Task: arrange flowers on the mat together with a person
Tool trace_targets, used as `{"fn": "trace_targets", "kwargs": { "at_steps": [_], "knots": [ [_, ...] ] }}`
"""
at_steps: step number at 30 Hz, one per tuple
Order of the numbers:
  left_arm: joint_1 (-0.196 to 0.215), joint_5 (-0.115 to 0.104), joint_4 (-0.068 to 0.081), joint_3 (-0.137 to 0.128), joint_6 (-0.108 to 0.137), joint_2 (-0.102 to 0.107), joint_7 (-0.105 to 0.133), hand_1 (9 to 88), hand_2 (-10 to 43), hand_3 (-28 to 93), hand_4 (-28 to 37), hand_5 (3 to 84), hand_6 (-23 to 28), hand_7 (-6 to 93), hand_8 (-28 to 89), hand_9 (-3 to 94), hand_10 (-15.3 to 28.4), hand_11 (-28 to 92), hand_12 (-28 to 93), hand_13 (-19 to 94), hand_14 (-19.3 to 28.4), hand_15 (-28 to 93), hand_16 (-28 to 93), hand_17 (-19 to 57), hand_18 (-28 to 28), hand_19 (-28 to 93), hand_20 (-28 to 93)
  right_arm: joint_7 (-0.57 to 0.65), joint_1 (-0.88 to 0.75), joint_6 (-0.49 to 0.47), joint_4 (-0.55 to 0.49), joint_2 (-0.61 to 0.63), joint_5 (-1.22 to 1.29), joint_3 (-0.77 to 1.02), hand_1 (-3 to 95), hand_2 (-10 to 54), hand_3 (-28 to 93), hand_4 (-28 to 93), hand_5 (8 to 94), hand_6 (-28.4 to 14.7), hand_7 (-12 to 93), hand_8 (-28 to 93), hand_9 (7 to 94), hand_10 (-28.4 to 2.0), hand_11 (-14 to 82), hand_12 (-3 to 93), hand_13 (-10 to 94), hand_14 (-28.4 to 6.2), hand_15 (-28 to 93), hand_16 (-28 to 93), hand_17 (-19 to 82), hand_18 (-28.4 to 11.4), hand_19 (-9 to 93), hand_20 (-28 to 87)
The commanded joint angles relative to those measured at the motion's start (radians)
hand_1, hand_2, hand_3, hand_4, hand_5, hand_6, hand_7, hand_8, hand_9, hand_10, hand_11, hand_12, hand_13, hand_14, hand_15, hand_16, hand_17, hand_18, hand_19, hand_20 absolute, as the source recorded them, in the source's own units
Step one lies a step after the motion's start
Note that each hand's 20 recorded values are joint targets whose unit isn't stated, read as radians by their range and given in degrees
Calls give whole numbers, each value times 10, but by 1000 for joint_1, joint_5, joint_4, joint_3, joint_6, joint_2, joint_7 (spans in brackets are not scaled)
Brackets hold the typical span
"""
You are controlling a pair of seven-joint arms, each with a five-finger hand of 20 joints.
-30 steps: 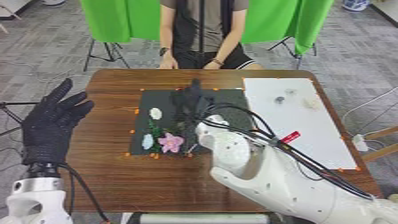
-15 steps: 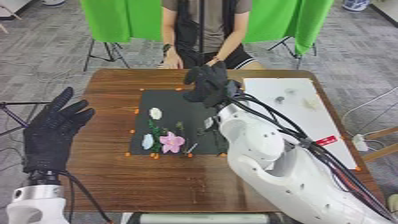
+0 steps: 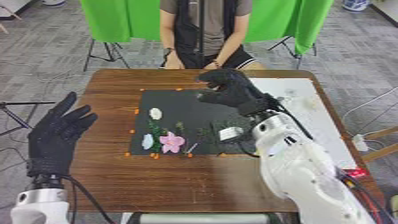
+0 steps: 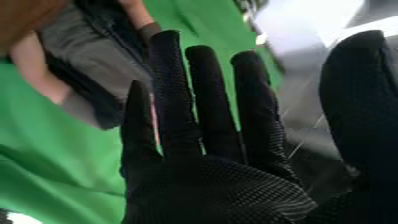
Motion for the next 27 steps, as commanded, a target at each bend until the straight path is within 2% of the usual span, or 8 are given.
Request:
{"fn": "trace_targets", "kwargs": {
  "at_steps": [1, 3, 6, 12, 13, 19, 22, 27],
  "knots": [
    [37, 35, 8, 0, 11, -16, -16, 210, 63, 767, -281, 390, 85, 55, -66, 397, 192, 224, 113, 300, 258, 495, -76, -48, 253, 533, 247, -128, -350, 12, -41, -66, 407, 240, 318, -70, 736, -281, 465, 16, 185, -158, 510, -127, 173, 153, 440, -130, 437, 133, 51, -169, 417, 181],
    [32, 38, 12, 6, 26, -7, -5, 208, 63, 767, -282, 389, 82, 54, -66, 393, 186, 216, 111, 296, 255, 483, -74, -49, 252, 531, 243, -180, -402, -27, -36, -100, 583, 309, 313, -64, 735, -281, 456, 18, 184, -157, 498, -125, 173, 153, 431, -131, 435, 135, 50, -171, 413, 183],
    [23, 33, 19, 13, 20, -8, -4, 205, 63, 768, -282, 388, 81, 53, -67, 388, 183, 208, 109, 294, 251, 468, -72, -49, 251, 529, 240, -239, -477, -84, -32, -144, 773, 394, 310, -58, 734, -281, 448, 20, 184, -155, 483, -128, 172, 153, 415, -130, 430, 137, 46, -173, 400, 184],
    [11, 53, 23, 24, 34, -7, -4, 203, 63, 768, -283, 385, 78, 53, -67, 379, 179, 199, 110, 288, 248, 449, -62, -53, 248, 525, 232, -302, -555, -70, -36, -182, 931, 460, 294, -49, 744, -282, 441, 26, 187, -156, 470, -126, 158, 152, 396, -134, 410, 140, 40, -172, 375, 189],
    [13, 48, 21, 28, 40, 2, 5, 202, 63, 769, -283, 384, 78, 53, -67, 378, 179, 198, 110, 287, 248, 448, -61, -53, 248, 525, 231, -301, -556, -73, -36, -185, 949, 468, 292, -48, 745, -282, 440, 27, 187, -156, 470, -127, 157, 153, 395, -133, 405, 141, 40, -171, 371, 189],
    [1, 71, 15, 42, 38, 14, -5, 202, 64, 767, -283, 383, 76, 53, -66, 379, 180, 200, 113, 288, 249, 448, -53, -54, 248, 527, 229, -324, -555, -55, -47, -186, 891, 475, 282, -40, 746, -283, 435, 31, 187, -156, 467, -124, 152, 154, 389, -136, 385, 149, 40, -171, 354, 196],
    [-12, 82, 15, 49, 21, 7, -21, 202, 65, 766, -283, 382, 76, 54, -67, 383, 181, 204, 115, 292, 252, 455, -51, -54, 249, 532, 231, -315, -542, -54, -43, -203, 898, 476, 277, -33, 744, -283, 429, 32, 185, -156, 465, -123, 148, 154, 389, -137, 377, 151, 40, -171, 350, 198],
    [-17, 78, 18, 59, 25, 9, -15, 202, 67, 765, -283, 380, 75, 54, -67, 385, 182, 205, 114, 298, 253, 459, -52, -52, 251, 539, 235, -319, -529, -47, -36, -208, 905, 471, 269, -25, 739, -283, 423, 33, 178, -153, 462, -125, 141, 154, 386, -138, 362, 155, 40, -171, 345, 202]
  ]
}}
